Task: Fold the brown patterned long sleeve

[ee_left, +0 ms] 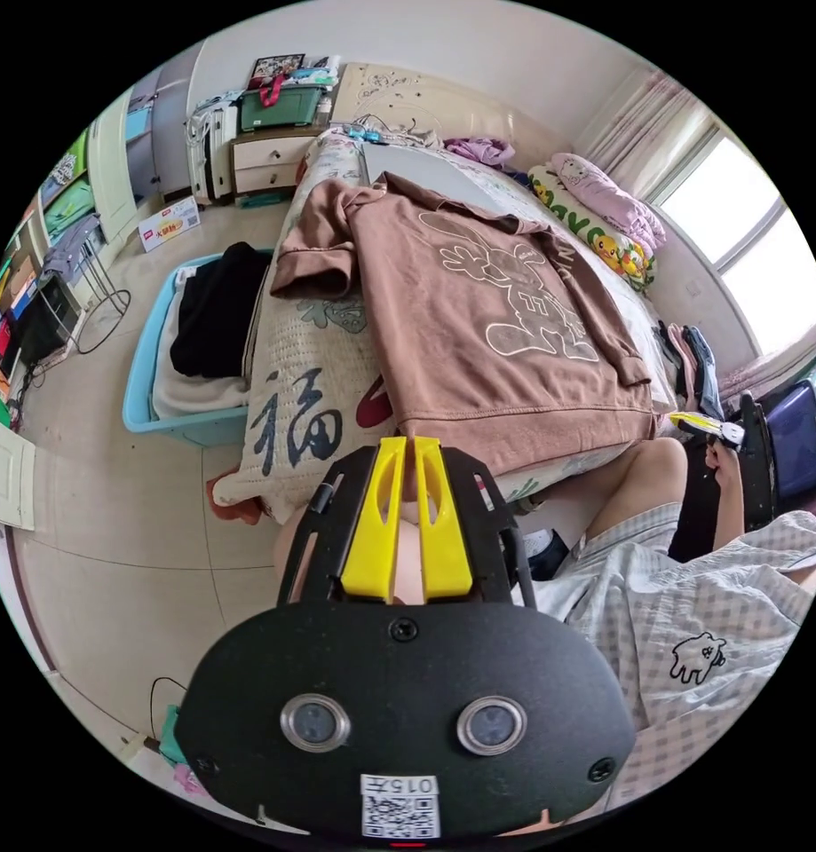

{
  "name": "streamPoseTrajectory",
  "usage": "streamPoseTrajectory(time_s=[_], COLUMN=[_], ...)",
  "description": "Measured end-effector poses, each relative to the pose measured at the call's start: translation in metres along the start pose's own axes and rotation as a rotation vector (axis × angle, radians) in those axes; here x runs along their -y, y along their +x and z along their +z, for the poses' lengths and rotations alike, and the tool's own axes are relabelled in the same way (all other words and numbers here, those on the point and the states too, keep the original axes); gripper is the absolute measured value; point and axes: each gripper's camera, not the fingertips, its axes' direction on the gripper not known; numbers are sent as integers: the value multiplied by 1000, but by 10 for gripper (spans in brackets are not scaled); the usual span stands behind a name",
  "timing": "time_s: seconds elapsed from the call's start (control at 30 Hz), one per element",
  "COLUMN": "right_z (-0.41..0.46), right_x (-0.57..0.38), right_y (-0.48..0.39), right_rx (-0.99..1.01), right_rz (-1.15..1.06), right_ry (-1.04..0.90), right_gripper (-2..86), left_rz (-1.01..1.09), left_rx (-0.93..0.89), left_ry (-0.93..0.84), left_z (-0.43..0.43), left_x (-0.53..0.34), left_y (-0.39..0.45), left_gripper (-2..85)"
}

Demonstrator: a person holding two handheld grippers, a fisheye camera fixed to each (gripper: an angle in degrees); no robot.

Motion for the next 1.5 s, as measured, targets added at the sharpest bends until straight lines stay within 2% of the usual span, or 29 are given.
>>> streamPoseTrajectory(time_s=[0.13,0.2,0.33,0.4,0.53,0.63,0.73,0.77,0.87,0.9,0.93,1.0,1.03,1.07,1.13,1.2,1.33,1.5], right_z=[-18,-2,37,60,82,73,53,38,-21,-47,-59,-92,-99,-101,-105,-89,-29,25], right_x=[11,27,47,54,64,76,93,105,158,192,212,280,298,301,302,301,319,370], right_y=[14,21,27,32,26,21,38,53,113,146,165,247,284,295,297,258,174,11], right_rx=[92,242,367,405,438,432,486,431,102,-103,-219,-529,-588,-571,-392,-173,-24,136], right_rz=[33,46,125,192,181,80,13,-11,-36,-2,31,259,440,502,552,428,224,-118], right_ry=[127,122,119,105,85,122,143,152,181,200,205,182,126,110,201,356,287,254], right_gripper=[78,102,125,128,98,20,6,3,2,5,6,23,47,59,94,97,95,97], left_rz=[-67,-77,41,95,162,195,240,255,233,224,203,169,147,126,103,83,74,127], left_rx=[28,36,-58,-116,-185,-110,14,47,53,47,31,1,-21,-46,-84,-132,-200,-177], left_ry=[89,158,229,219,137,35,-41,-50,-61,-61,-60,-56,-54,-54,-52,-43,16,132], left_z=[-16,-24,-18,-4,45,78,98,101,106,106,108,110,112,113,115,116,106,92], left_x=[-6,-8,11,23,47,57,60,60,65,65,66,68,68,69,70,71,93,186], left_y=[-6,-3,30,49,85,105,122,126,125,123,119,112,106,101,93,83,50,13], left_gripper=[50,57,61,61,65,73,77,76,71,70,68,67,67,67,68,68,67,70])
